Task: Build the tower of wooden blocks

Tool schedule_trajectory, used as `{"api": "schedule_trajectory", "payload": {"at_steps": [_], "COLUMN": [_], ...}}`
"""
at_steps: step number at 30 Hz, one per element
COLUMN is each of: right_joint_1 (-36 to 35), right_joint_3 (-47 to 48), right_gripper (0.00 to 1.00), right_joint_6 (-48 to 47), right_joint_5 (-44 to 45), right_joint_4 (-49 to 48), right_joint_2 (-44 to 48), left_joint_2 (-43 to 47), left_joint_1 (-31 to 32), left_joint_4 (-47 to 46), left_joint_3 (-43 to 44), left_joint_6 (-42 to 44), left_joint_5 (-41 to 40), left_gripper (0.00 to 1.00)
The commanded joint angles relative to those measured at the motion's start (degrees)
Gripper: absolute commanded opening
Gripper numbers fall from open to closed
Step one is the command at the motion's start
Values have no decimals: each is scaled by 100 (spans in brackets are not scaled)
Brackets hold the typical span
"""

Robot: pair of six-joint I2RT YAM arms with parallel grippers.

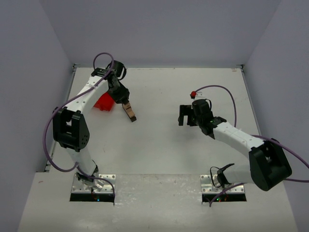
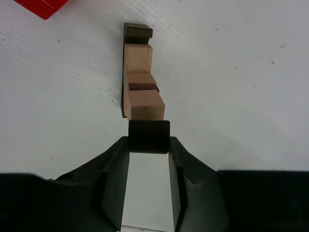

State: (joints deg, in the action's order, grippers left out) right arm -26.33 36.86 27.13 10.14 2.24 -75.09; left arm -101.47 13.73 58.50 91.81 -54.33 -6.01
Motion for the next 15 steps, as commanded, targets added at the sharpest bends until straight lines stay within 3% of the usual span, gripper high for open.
{"api": "schedule_trajectory", "payload": {"at_steps": [1, 15], "right_joint_1": [46, 75], "right_joint_3": [216, 216], "right_gripper": [99, 99], "right_joint_6": [-18, 21], "right_joint_5": [166, 425], "right_joint_4": [-75, 22], "right_joint_2": [16, 39], "left_joint_2": [-2, -190], "left_joint_1": [-98, -107], "left_joint_4": [-134, -95], "left_joint_3": [118, 191], "left_joint_6": [47, 152], "left_joint_5": [143, 252], "left_gripper": [0, 4]}}
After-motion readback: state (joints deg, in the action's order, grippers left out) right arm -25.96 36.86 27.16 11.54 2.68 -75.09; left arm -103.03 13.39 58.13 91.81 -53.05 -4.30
